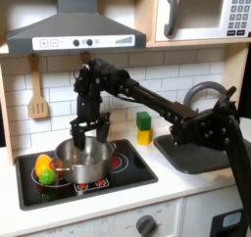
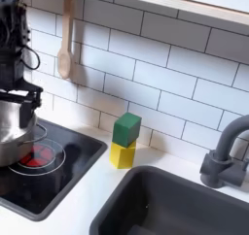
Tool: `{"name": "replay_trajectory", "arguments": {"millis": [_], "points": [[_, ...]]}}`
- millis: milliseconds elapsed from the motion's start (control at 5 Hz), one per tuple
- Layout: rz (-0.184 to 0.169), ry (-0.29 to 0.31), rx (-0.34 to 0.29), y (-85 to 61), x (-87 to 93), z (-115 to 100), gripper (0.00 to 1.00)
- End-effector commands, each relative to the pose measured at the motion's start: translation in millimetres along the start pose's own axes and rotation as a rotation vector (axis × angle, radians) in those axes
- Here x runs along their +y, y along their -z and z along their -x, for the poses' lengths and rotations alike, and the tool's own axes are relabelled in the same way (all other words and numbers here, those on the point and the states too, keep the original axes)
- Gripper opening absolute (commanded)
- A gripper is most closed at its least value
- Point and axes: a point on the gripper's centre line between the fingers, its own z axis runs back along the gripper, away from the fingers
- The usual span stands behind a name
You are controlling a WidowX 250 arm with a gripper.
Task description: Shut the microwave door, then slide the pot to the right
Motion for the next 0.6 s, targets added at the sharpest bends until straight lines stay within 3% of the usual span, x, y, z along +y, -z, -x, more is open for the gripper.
{"name": "replay_trajectory", "arguments": {"millis": [0,400], "points": [[0.022,-0.001,-0.027,-16.3,-1.0,-2.4,1.00],[0.013,-0.007,-0.053,-32.9,1.4,-4.3,1.00]]}}
